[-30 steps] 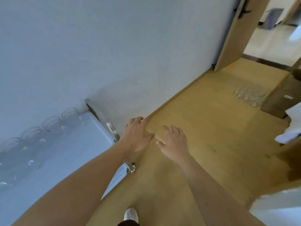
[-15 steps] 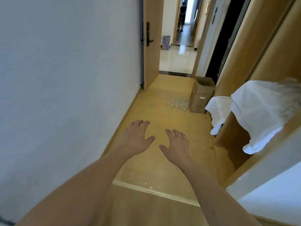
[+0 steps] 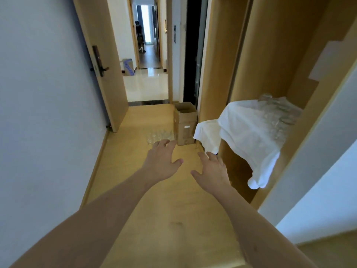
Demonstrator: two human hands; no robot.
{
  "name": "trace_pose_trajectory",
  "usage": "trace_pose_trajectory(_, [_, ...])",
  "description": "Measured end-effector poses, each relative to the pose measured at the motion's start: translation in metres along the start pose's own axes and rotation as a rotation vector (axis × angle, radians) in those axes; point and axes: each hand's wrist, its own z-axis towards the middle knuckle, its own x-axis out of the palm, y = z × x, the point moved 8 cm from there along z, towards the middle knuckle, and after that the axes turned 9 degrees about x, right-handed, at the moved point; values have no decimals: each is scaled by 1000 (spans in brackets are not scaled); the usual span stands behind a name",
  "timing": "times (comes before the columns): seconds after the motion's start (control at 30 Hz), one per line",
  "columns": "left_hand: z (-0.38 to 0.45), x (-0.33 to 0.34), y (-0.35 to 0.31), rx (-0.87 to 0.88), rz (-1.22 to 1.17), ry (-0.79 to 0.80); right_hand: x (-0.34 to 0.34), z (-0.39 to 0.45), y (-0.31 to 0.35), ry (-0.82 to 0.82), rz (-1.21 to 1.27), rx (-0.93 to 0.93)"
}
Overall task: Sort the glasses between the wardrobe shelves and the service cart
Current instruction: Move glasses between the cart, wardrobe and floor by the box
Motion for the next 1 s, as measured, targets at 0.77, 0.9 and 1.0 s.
trace_pose_trajectory(0.77, [407, 99, -71, 496, -187, 97, -69, 303, -153, -194, -62, 462])
trace_pose_trajectory(0.9, [460, 113, -72, 598, -198, 182, -72, 341, -156, -206, -68, 568])
trace_pose_trajectory(1.0, [502, 117, -72, 653, -240, 210, -81, 367, -161, -244, -55, 655])
